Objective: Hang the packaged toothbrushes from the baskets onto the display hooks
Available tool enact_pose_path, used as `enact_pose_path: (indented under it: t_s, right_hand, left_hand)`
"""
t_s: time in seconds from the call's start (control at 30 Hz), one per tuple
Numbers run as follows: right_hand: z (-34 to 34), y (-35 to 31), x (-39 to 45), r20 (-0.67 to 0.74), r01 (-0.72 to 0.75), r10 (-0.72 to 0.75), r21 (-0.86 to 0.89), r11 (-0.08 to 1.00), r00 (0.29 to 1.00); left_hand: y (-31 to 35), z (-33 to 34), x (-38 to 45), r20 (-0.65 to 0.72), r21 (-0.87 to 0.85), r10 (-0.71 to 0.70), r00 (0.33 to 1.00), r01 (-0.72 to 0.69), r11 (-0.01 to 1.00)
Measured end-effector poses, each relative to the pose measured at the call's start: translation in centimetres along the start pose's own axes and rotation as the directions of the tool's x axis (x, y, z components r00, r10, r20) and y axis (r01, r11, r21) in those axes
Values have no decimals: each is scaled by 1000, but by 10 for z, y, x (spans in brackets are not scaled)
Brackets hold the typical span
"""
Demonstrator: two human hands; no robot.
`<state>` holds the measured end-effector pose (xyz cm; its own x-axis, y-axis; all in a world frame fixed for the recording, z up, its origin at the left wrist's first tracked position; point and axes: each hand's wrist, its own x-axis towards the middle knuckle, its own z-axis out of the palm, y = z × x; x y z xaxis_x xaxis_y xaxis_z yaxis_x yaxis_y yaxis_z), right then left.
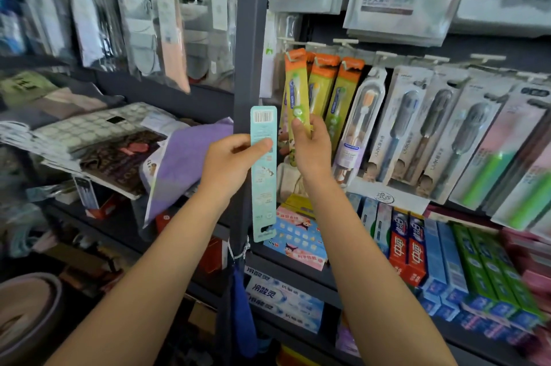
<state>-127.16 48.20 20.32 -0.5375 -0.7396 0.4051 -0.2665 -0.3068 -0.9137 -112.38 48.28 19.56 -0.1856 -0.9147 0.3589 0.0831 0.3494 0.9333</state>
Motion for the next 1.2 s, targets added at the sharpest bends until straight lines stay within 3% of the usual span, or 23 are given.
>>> enact_pose_path:
  t_s: [0.17,0.47,0.63,0.7,0.77,0.83,0.9,1.0,1.2]
  right_hand:
    - [1,0,10,16,-113,112,64,992,994]
    - [-15,33,5,34,-388,392,-89,917,919]
    - [-33,41,-19,-65,-360,354,-158,919,933]
    - [-39,37,-33,61,-460,478,-191,867,876]
    - [-42,31,-45,258,-556,607,-247,794,752]
    - [-43,32,-52,396,-583,624,-232,778,674]
    - [-43,38,-55,422,-603,602,-149,784,678]
    - [-46,49,-56,342,-638,617,-64,768,709]
    - [-46,65,-60,388,-716,654,26,697,650]
  left_hand:
    - [1,4,3,57,-46,-1,998,4,999]
    - [-17,9,2,120,-1,-4,993,4,1000]
    - [-28,15,-4,118,10,-8,993,7,1000]
    - [-34,17,-8,127,25,3,992,-7,1000]
    - [-40,20,-13,158,20,-4,987,1,1000]
    - [-47,23,-20,223,8,-28,974,27,1000]
    - [-54,23,-27,286,19,-45,957,41,999]
    - [-60,20,-33,351,47,-59,934,46,998]
    - [-68,13,-36,471,181,-164,867,87,980]
